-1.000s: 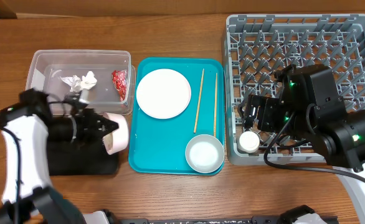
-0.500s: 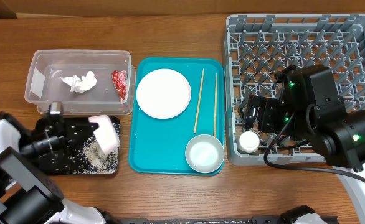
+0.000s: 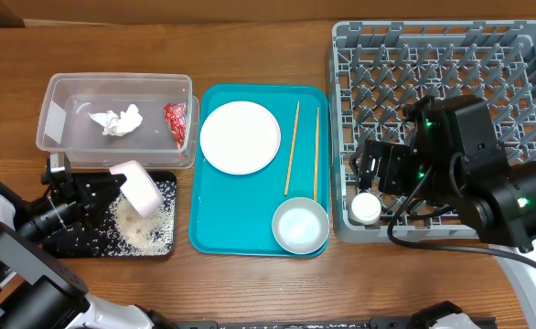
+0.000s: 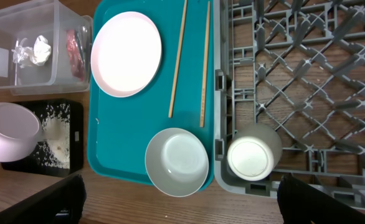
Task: Sort waste into correct bins and load items into the dishwasher
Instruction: 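Tip the pink bowl over the black tray to dump the rice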
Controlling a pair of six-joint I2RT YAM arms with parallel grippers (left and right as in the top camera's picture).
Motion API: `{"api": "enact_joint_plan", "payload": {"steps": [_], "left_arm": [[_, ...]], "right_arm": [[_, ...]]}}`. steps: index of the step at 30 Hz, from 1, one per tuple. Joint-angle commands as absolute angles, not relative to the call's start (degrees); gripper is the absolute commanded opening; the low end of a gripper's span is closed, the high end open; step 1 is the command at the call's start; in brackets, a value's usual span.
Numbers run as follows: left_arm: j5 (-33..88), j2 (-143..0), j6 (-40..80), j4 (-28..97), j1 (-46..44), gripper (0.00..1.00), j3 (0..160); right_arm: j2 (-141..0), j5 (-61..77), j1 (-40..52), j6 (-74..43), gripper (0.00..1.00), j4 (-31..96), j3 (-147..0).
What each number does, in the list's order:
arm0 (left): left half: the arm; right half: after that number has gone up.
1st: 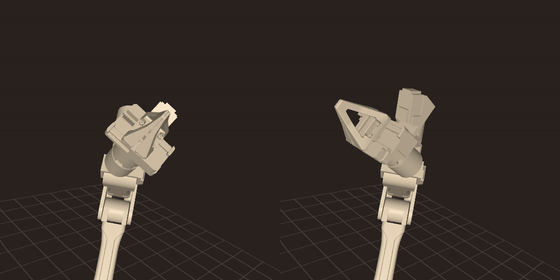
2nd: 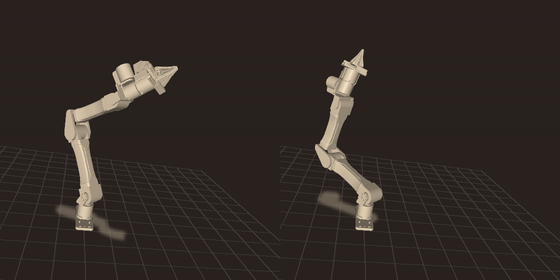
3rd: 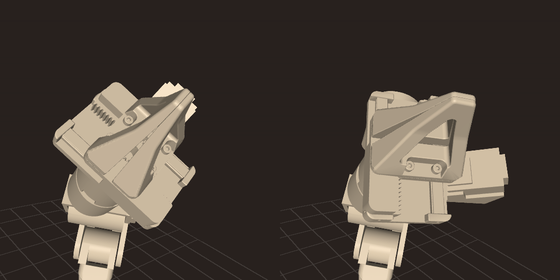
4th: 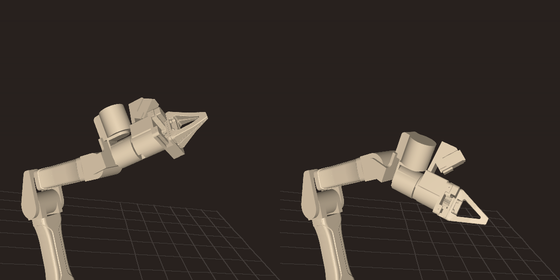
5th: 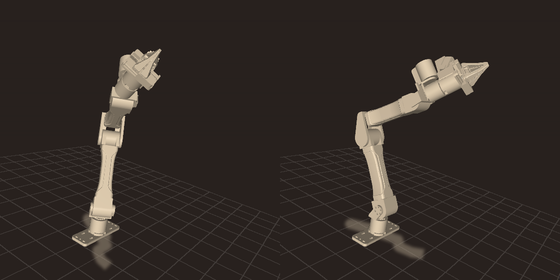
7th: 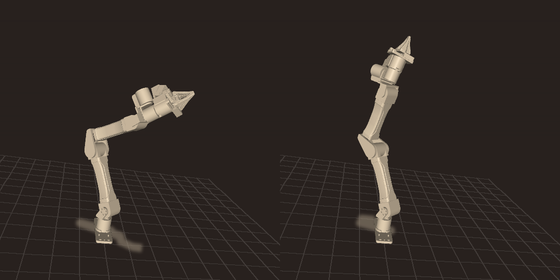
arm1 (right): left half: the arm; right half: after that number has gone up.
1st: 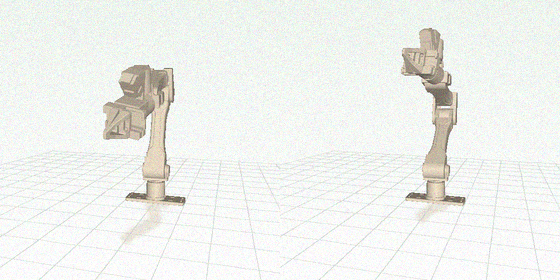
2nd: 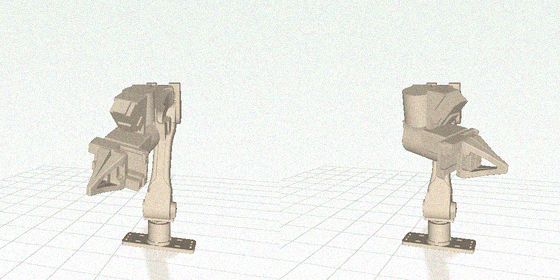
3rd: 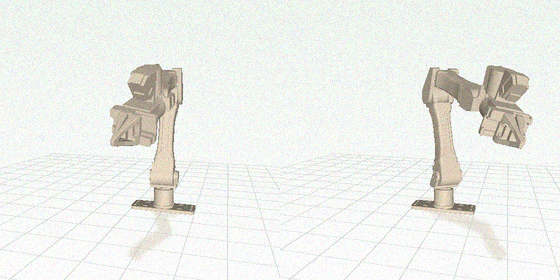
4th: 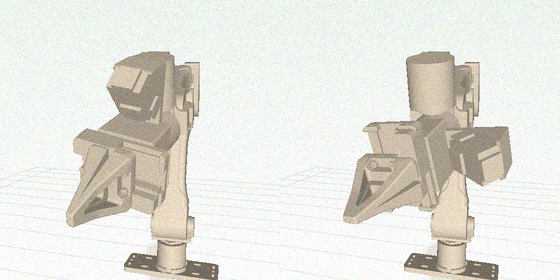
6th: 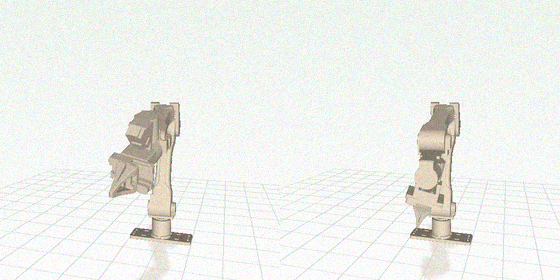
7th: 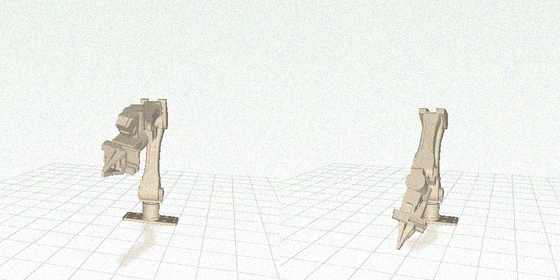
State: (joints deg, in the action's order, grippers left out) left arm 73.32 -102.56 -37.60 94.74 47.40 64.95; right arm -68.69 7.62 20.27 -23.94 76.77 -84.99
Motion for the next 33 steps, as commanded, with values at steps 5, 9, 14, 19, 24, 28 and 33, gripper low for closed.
{"api": "enact_joint_plan", "payload": {"steps": [5,9,14,19,24,28,33], "left_arm": [[74.74,-103.39,-51.64,94.45,47.11,0.04,64.75],[70.37,-103.39,-41.65,89.12,47.22,0.04,64.75],[71.59,-103.39,-48.53,91.55,46.46,0.04,65.76],[71.85,-103.37,-50.19,92.38,45.93,0.04,66.11],[73.89,-102.78,-54.08,95.33,45.19,0.04,66.22],[72.34,-102.17,-55.35,96.73,44.01,0.04,66.43],[67.18,-100.4,-53.04,96.79,40.01,0.04,67.75]], "right_arm": [[-68.36,7.57,20.23,-23.53,1.0,76.64,-85.56],[-68.36,7.57,20.23,-23.55,1.0,76.66,-85.56],[-68.36,7.57,20.23,-23.53,1.0,76.66,-85.56],[-68.36,7.6,20.23,-23.03,1.0,76.86,-85.56],[-68.36,7.57,20.23,-22.44,1.0,77.52,-85.56],[-68.36,7.57,20.23,-22.44,1.0,77.47,-85.56],[-68.36,7.6,20.23,-22.46,1.0,76.66,-85.56]]}}
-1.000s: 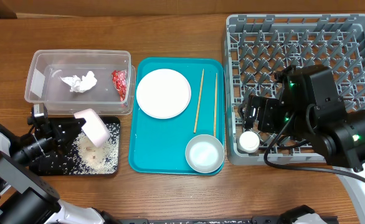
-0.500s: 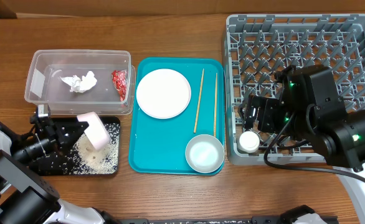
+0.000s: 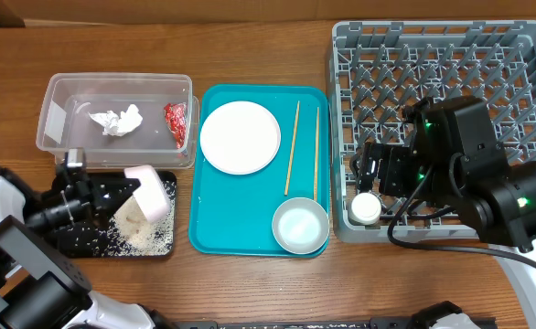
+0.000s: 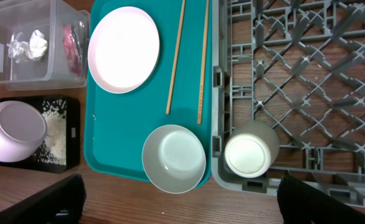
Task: Sort waste into correct bins and load items into the dishwasher
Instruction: 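Tip the pink bowl over the black tray to dump the rice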
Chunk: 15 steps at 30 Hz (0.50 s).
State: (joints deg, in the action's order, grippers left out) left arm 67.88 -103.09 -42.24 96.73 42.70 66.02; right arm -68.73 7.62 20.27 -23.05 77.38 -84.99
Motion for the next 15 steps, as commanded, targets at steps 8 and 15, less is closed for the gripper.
{"api": "enact_joint_plan", "payload": {"steps": [8,15], "left_arm": [[45.25,-85.47,-16.34,79.64,26.39,0.04,68.1],[17.34,-75.44,9.67,70.76,0.51,0.04,67.37]], "right_arm": [[-68.36,7.62,20.23,-22.48,1.0,75.35,-85.56],[-68.38,7.62,20.23,-22.5,1.0,73.91,-85.56]]}}
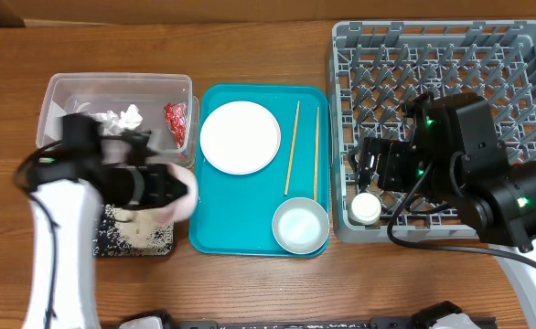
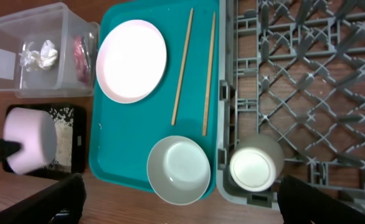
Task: Sort waste into correct bins and load items into the dishwasher
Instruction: 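Tip the pink bowl over the black tray to dump the rice, then place the empty pink bowl back on the teal tray, retract left arm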
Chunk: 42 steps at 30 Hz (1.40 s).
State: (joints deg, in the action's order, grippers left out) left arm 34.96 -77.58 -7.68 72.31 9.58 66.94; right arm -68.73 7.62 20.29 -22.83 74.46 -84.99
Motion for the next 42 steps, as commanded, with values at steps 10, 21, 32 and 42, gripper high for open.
{"api": "enact_joint_plan", "payload": {"steps": [10,21,32,42], "left_arm": [[-3.6,-81.91,28.77,52.38,-27.97,0.04,57.78],[-6.44,-86.78,30.24,50.39,-32.56,0.52,59.61],[-8.78,-79.13,27.57,63.02,-25.63,0.69,76.05],[-8.99,-73.01,24.12,62.76,-22.41,0.75,78.02]], "right_arm": [[-68.38,7.6,20.23,-22.5,1.0,73.97,-85.56],[-68.38,7.6,20.23,-22.48,1.0,74.08,-85.56],[-68.49,8.14,20.23,-22.48,1.0,73.25,-85.56],[-70.67,10.63,20.27,-22.48,1.0,72.1,-85.56]]}}
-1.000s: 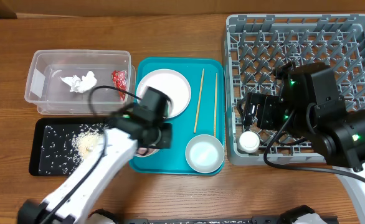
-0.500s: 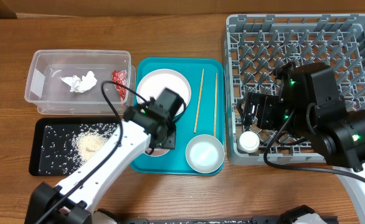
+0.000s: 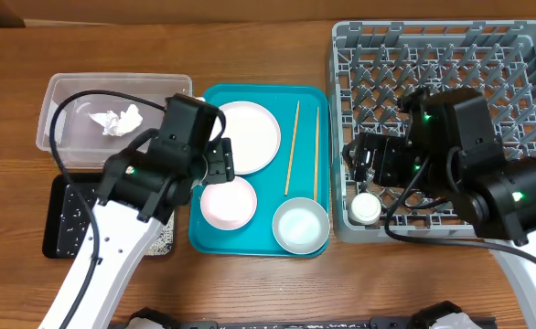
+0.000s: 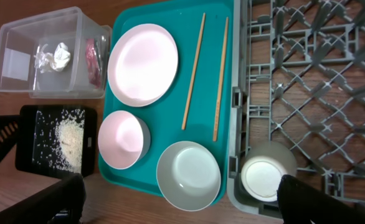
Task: Sort waste into correct bins and load items into the dishwasher
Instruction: 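Place the empty pink bowl back on the teal tray, retract left arm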
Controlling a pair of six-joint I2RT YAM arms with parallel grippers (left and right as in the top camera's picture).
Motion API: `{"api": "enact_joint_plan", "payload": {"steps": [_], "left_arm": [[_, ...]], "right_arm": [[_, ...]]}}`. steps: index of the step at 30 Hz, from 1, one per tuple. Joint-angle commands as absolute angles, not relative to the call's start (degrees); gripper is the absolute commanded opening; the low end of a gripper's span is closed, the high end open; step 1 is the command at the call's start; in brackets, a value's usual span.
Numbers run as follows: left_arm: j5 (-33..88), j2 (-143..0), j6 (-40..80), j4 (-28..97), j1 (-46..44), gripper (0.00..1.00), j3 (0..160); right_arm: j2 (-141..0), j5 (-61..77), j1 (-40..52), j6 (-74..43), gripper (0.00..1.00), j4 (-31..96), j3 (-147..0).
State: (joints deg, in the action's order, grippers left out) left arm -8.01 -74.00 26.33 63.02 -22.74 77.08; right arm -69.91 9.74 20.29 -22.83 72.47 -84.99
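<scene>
A pink bowl (image 3: 229, 203) (image 4: 123, 139) stands upright on the teal tray (image 3: 259, 245), at its front left. My left gripper (image 3: 220, 169) hovers just behind the bowl, its fingers hidden under the wrist. On the same tray are a white plate (image 4: 142, 63), two chopsticks (image 4: 193, 70) and a grey-white bowl (image 4: 189, 175). A white cup (image 4: 264, 177) sits in the front left corner of the grey dish rack (image 3: 524, 55). My right gripper (image 4: 181, 214) hangs open above the tray's front edge and that rack corner.
A clear bin (image 4: 20, 37) at the back left holds crumpled paper (image 4: 56, 57) and a red wrapper (image 4: 93, 53). In front of it lies a black tray (image 4: 30, 118) with a heap of rice (image 4: 69, 138). Bare wooden table runs along the front.
The pink bowl was held by my left gripper at the black tray's right edge. It now stands upright on the teal tray, with the left arm over the tray's left side.
My left gripper held the pink bowl tipped over the black tray, with rice heaped below it, at both first moments. Then the bowl was at the tray's right edge, and now it sits on the teal tray. My right gripper stayed open over the rack's front corner.
</scene>
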Motion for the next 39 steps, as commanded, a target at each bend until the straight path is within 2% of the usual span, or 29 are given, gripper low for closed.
{"api": "enact_joint_plan", "payload": {"steps": [1,11,12,13,14,34,39], "left_arm": [[-9.23,-72.95,23.94,63.16,-22.41,0.75,78.02],[-9.39,-72.95,23.97,64.53,-22.41,0.77,78.02],[-9.41,-72.93,23.97,64.6,-22.41,0.84,78.02],[-9.41,-72.95,23.97,64.82,-22.41,0.96,78.02],[-9.41,-72.97,23.97,64.9,-22.46,1.0,78.02],[-7.46,-72.75,23.99,66.02,-22.61,1.0,77.97],[-12.56,-66.54,22.5,66.04,-22.39,1.0,77.19]], "right_arm": [[-70.87,10.66,20.27,-22.48,1.0,72.1,-85.56],[-71.4,10.61,20.27,-22.48,1.0,72.51,-85.56],[-71.4,10.61,20.27,-22.48,1.0,72.51,-85.56],[-71.4,10.61,20.27,-22.48,1.0,72.49,-85.56],[-71.4,10.61,20.27,-22.48,1.0,72.51,-85.56],[-71.44,10.59,20.27,-22.48,1.0,72.27,-85.56],[-71.44,10.59,20.27,-22.48,1.0,72.27,-85.56]]}}
